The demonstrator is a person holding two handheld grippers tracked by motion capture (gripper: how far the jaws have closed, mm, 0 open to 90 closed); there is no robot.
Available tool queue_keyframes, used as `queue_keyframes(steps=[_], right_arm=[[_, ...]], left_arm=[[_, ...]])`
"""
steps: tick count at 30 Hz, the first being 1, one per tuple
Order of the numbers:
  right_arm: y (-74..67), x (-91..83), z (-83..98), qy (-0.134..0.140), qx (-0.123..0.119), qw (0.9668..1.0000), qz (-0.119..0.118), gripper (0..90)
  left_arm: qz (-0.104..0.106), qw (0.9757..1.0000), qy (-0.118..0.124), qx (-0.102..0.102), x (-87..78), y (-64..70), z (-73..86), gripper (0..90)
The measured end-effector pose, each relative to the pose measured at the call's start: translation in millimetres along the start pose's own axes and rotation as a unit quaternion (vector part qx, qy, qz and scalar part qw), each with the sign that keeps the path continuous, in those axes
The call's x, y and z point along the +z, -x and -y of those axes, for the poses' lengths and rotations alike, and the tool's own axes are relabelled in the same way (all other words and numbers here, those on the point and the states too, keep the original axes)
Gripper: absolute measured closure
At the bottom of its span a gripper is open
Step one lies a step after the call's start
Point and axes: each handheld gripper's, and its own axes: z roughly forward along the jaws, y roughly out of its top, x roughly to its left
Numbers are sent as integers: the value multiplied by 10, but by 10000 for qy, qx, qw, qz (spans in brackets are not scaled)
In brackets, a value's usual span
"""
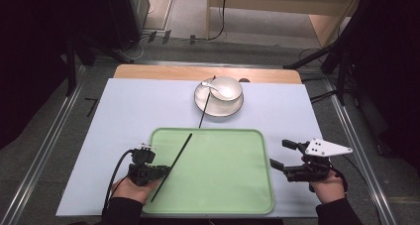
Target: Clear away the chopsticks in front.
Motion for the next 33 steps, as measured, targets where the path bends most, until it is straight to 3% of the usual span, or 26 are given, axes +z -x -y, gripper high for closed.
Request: queue_keyframes(steps=[4, 9, 12, 18, 20, 28, 31, 33], right_arm=[[-6, -5, 1, -6, 9, 10000, -8, 179], [-2, -21, 9, -14, 13, 10000, 17, 179], [-3, -25, 14, -10, 10, 10000, 28, 179], [-6, -44, 24, -3, 34, 10000, 58, 179], [-4, -45, 28, -7, 45, 10000, 67, 179], [2, -58, 35, 14, 79, 9999, 69, 179], [2, -57, 35, 19, 78, 9999, 68, 179], [1, -56, 32, 31, 80, 9999, 64, 179]], left_arm=[[184, 9997, 124, 128, -37, -10, -38, 687], [503, 9972, 424, 348, -109, -30, -125, 534], [495, 9970, 396, 448, -110, -44, -214, 481], [622, 9938, 591, 711, -131, -46, -405, 376], [574, 9927, 595, 879, -137, -29, -503, 360], [644, 9902, 535, 1120, -121, 31, -816, 351], [743, 9902, 560, 1044, -117, 60, -932, 354], [764, 9895, 551, 1095, -120, 96, -1020, 355]])
